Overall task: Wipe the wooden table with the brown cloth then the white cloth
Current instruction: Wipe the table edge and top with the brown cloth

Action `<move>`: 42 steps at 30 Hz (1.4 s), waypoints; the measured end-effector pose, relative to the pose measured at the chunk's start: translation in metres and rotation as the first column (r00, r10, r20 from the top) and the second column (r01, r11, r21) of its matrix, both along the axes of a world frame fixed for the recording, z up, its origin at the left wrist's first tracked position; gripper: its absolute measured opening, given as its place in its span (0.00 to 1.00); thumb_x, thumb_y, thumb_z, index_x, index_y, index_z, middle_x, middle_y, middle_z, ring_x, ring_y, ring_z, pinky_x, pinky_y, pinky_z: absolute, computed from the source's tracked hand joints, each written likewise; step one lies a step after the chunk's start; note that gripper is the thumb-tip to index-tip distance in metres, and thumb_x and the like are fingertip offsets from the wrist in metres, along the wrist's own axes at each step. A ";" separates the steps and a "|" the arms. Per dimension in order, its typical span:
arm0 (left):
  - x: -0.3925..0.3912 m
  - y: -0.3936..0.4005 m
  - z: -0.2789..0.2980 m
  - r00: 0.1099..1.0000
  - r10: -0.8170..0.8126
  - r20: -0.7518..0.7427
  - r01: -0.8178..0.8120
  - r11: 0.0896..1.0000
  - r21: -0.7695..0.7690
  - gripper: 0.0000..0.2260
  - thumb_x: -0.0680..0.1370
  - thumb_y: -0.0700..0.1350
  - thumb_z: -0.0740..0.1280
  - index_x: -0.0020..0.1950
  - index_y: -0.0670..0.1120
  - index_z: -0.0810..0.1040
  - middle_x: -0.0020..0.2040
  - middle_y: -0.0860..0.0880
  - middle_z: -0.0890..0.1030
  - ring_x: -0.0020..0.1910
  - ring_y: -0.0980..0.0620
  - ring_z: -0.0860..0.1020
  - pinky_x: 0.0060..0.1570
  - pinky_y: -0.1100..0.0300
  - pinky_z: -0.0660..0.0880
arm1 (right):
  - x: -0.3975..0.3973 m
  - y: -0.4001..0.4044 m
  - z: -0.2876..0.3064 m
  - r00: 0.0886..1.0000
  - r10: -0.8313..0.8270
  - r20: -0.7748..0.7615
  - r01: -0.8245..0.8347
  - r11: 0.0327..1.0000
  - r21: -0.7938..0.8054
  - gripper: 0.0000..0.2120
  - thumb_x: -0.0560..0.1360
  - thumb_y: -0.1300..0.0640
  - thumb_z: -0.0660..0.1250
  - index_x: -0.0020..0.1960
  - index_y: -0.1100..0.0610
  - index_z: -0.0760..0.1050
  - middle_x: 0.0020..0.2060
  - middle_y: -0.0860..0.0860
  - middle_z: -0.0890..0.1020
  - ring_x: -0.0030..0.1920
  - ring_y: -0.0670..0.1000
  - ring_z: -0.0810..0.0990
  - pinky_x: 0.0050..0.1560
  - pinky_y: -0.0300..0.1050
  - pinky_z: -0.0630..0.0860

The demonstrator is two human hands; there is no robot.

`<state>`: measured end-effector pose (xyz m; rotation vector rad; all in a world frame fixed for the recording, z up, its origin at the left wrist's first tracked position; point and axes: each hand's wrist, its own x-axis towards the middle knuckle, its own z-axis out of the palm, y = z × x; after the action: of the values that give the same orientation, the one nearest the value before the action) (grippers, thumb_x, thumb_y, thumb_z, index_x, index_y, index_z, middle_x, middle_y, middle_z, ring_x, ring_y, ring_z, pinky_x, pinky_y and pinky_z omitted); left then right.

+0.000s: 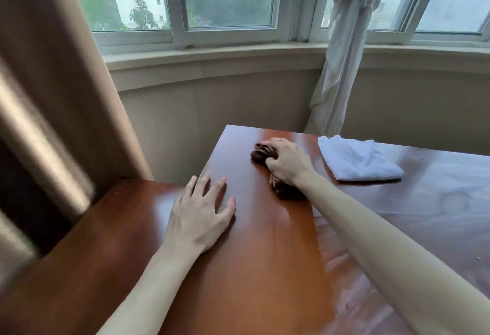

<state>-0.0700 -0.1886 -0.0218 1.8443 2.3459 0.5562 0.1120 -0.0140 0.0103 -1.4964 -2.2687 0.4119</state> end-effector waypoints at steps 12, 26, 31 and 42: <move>-0.001 0.002 0.003 0.996 0.031 0.079 -0.032 0.999 0.019 0.29 0.77 0.71 0.55 0.77 0.66 0.59 0.81 0.60 0.52 0.80 0.57 0.51 0.71 0.51 0.66 | -0.023 0.086 -0.001 0.997 -0.070 -0.028 0.071 0.996 0.052 0.22 0.73 0.55 0.64 0.66 0.43 0.80 0.67 0.45 0.80 0.67 0.55 0.76 0.62 0.48 0.73; 0.003 -0.003 0.003 0.998 0.031 0.045 -0.035 0.995 0.095 0.23 0.80 0.58 0.61 0.73 0.50 0.73 0.73 0.44 0.70 0.75 0.45 0.64 0.68 0.46 0.67 | 0.034 -0.194 -0.011 0.934 0.345 -0.092 -0.342 0.939 0.046 0.28 0.69 0.51 0.61 0.69 0.37 0.77 0.72 0.36 0.73 0.75 0.41 0.66 0.75 0.46 0.67; 0.001 0.000 -0.001 1.000 0.009 0.023 -0.011 0.995 0.096 0.24 0.81 0.59 0.59 0.74 0.52 0.71 0.75 0.47 0.68 0.76 0.47 0.62 0.70 0.47 0.66 | 0.024 -0.134 -0.001 0.963 0.257 -0.083 -0.255 0.966 0.034 0.27 0.69 0.54 0.63 0.66 0.37 0.77 0.68 0.34 0.75 0.69 0.43 0.73 0.66 0.52 0.75; -0.003 0.006 -0.002 0.994 0.064 0.085 -0.068 0.996 0.050 0.27 0.77 0.70 0.54 0.76 0.67 0.62 0.79 0.65 0.56 0.76 0.59 0.60 0.67 0.51 0.71 | -0.029 0.103 0.000 0.991 -0.089 -0.104 0.093 0.995 0.030 0.22 0.68 0.55 0.63 0.60 0.41 0.82 0.56 0.50 0.85 0.57 0.60 0.81 0.55 0.49 0.77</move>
<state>-0.0734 -0.1824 -0.0239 1.7340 2.3667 0.6948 0.0831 0.0885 0.0103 -1.5190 -2.1094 0.4115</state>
